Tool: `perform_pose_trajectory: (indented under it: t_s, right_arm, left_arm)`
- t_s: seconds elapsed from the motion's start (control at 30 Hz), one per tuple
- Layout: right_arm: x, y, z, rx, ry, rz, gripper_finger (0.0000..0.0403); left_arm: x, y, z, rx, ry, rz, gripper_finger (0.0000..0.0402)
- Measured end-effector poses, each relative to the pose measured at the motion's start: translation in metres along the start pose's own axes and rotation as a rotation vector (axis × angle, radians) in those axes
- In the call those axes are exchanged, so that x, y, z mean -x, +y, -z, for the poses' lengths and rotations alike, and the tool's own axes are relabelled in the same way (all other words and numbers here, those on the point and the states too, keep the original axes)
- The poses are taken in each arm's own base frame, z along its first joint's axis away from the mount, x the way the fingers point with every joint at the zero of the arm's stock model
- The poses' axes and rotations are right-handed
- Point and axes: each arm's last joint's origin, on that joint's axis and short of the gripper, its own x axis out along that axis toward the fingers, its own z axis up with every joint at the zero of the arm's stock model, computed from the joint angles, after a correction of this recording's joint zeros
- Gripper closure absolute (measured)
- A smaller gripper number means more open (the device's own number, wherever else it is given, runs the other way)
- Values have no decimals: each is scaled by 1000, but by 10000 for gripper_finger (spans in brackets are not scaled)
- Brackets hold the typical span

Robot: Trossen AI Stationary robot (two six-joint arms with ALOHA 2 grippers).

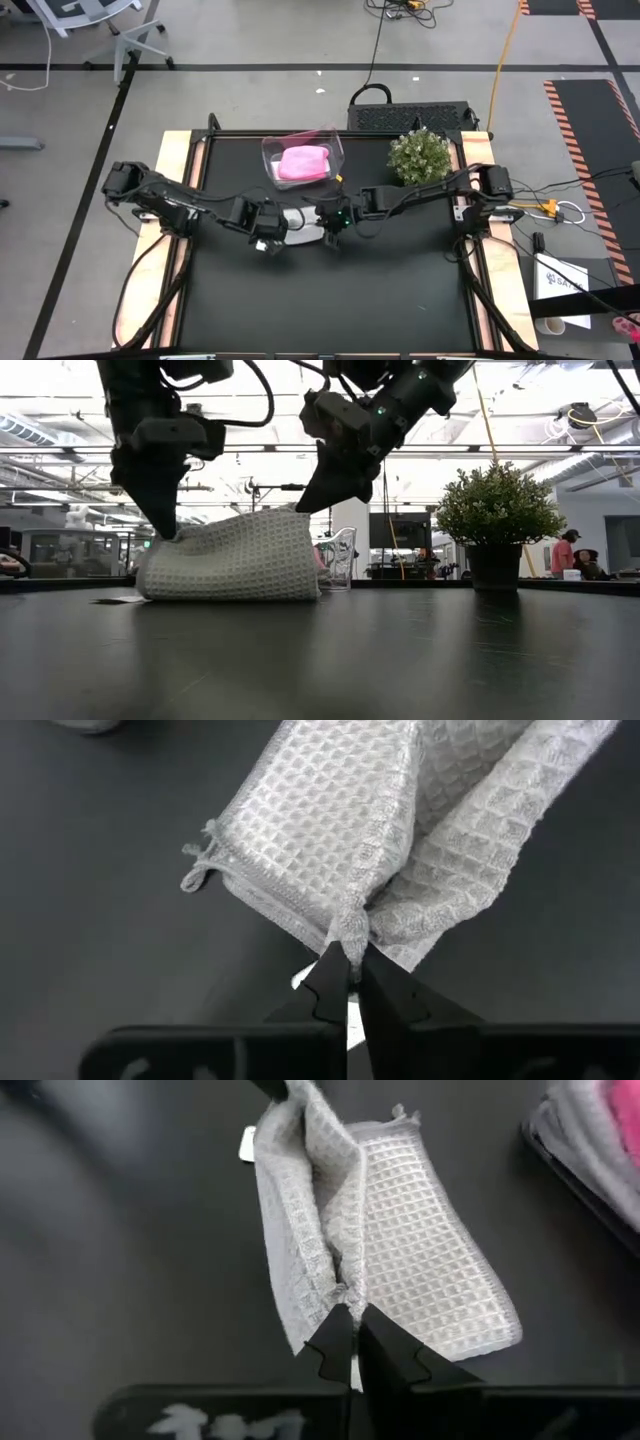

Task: Fold microfiber towels
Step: Fold the gray towel

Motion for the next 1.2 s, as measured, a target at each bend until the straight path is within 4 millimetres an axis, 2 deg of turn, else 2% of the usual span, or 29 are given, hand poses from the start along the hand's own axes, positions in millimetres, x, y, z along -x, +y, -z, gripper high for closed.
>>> perform_pose_trajectory:
  t_s: [0.33, 0.57, 0.77, 1.07, 1.2]
  right_arm:
    - [-11, -17, 6, 30, 50, 91, 403]
    - [-10, -31, 4, 13, 54, 137, 401]
    - [-10, -40, 3, 19, 56, 151, 398]
    - [-11, -58, 3, -14, -3, 250, 346]
    - [-16, -66, 14, -91, -57, 246, 328]
  left_arm:
    - [-12, 20, -8, 3, -8, -78, 393]
    - [-24, 34, -12, -6, -37, -132, 352]
    - [-26, 45, -19, -29, -27, -152, 341]
    - [-28, 58, -28, -36, -26, -188, 340]
    - [-26, 49, -26, -47, 8, -89, 339]
